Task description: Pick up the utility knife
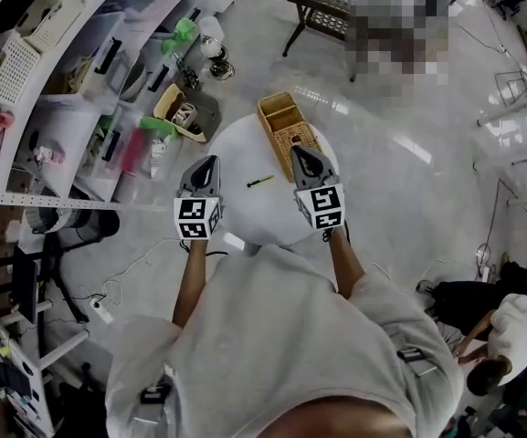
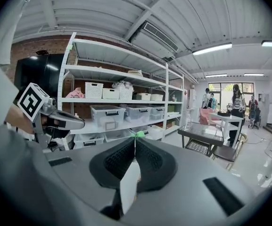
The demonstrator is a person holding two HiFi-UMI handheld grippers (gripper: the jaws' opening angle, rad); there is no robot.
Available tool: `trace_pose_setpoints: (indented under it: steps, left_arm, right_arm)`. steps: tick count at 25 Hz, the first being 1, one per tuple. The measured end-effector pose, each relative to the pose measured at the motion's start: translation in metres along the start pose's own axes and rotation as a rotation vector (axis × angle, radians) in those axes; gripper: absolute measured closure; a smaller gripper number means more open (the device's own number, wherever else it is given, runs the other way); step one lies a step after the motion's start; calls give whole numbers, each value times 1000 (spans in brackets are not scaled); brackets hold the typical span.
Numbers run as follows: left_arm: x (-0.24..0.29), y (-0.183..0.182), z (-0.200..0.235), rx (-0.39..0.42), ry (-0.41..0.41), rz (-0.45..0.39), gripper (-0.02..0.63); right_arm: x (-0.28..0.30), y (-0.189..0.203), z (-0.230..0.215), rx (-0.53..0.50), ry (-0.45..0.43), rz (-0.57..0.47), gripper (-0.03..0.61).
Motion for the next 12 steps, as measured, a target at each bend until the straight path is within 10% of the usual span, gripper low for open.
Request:
trace_pose_setpoints:
  steps: [12]
  left_arm:
    - [27,8,12,-18,-35,84,592]
  right_arm:
    - [49,17,-17,52,-80,64,546]
Point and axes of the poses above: the fingertips, and each gripper's own axes: x forward along the fingers, z to its left, y out of its underside, the point moved 9 cm from there along -x, backward along the fingers, and after that the axes turned 7 degrees about -y, right-handed, at the moved point
